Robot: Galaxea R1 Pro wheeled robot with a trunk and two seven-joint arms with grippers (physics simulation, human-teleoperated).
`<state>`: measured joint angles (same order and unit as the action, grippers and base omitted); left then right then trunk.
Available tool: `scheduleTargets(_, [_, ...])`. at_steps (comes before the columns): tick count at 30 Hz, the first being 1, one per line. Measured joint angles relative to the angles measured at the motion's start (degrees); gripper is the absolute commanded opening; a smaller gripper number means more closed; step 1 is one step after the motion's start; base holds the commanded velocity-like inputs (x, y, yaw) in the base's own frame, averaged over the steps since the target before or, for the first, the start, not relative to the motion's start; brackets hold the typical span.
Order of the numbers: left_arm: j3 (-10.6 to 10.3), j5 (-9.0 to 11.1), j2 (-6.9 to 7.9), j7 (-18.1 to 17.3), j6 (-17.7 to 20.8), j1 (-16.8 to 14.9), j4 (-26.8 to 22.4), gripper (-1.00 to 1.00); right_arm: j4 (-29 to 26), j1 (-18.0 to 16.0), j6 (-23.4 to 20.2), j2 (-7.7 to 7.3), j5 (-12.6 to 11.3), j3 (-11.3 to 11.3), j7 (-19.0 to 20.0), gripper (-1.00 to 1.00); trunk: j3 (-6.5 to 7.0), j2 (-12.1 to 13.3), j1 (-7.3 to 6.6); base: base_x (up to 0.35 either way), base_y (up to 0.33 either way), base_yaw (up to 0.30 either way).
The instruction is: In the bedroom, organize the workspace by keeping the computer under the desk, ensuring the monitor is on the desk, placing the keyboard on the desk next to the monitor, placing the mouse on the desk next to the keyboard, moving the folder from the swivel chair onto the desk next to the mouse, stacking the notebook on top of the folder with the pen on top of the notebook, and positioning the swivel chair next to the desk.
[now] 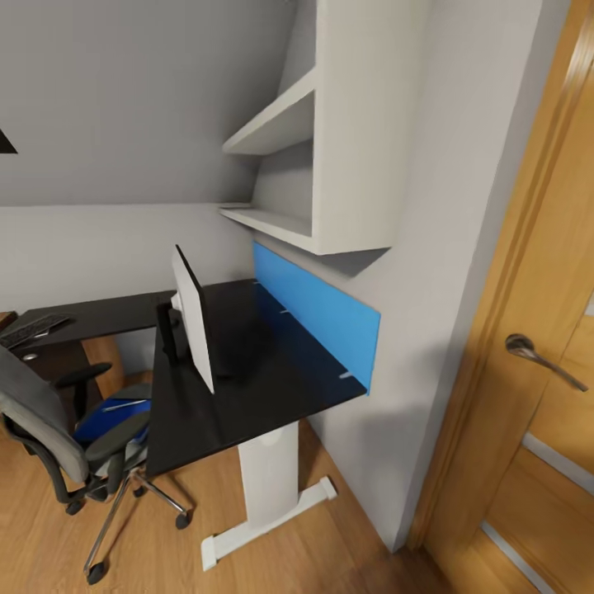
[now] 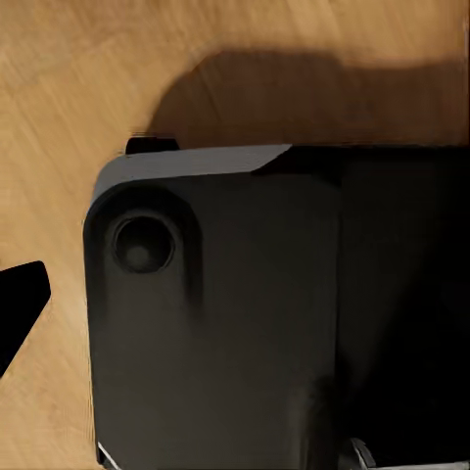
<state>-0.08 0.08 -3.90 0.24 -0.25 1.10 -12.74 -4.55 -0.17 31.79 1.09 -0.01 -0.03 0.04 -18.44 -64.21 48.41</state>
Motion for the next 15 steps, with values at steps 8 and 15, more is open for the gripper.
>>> scheduleTargets(8, [0.0, 0.0, 0.30, 0.1, 0.0, 0.1, -12.3, 1.00, -12.0, -0.2, 0.8, 0.22, -0.1, 0.0, 0.0, 1.00, 1.44, 3.2, -1.76, 0.000, 0.000, 0.276])
scheduleTargets(15, [0.1, 0.1, 0.37, 0.1, 0.0, -0.4, -15.4, 1.00, -14.4, -4.3, 0.9, 0.01, -0.1, 0.0, 0.0, 1.00, 2.69, 6.0, -3.30, 0.000, 0.000, 0.286])
